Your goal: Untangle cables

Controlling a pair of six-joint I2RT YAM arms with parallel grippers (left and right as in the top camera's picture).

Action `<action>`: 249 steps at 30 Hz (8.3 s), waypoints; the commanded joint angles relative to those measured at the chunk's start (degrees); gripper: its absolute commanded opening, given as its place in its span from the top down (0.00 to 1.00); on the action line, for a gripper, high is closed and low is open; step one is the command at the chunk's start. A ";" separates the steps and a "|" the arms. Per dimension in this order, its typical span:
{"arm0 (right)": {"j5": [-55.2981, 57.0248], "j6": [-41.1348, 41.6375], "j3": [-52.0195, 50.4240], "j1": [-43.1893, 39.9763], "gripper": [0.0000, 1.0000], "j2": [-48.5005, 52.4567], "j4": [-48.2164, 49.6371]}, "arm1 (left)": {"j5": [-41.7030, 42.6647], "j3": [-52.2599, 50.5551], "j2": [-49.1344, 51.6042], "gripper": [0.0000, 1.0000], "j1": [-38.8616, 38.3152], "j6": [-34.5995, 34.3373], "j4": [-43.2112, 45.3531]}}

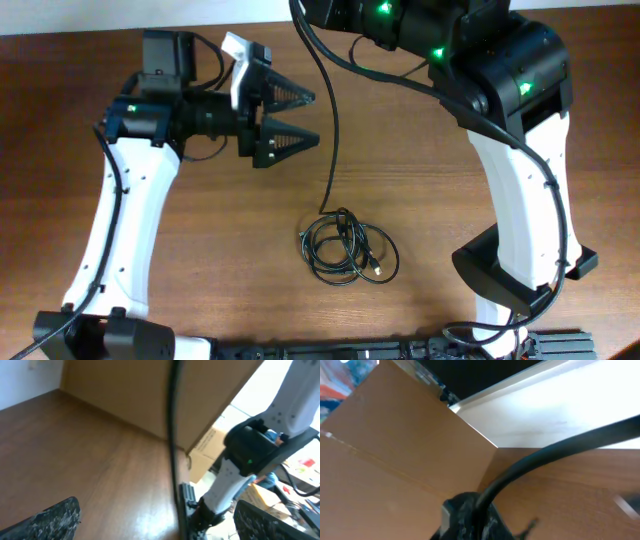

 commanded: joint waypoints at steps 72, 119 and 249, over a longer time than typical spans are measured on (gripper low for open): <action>4.55 -35.95 -44.74 -5.42 0.96 11.15 -9.84 | -17.81 11.63 -0.35 1.00 15.34 -106.81 64.87; 4.37 -24.41 -59.14 1.44 0.02 -17.11 -18.14 | -82.84 21.24 31.19 0.09 39.60 -35.60 0.35; 26.34 -11.08 -59.36 -47.76 0.02 -15.26 -23.04 | -108.96 71.17 40.83 1.00 33.46 -56.96 -25.62</action>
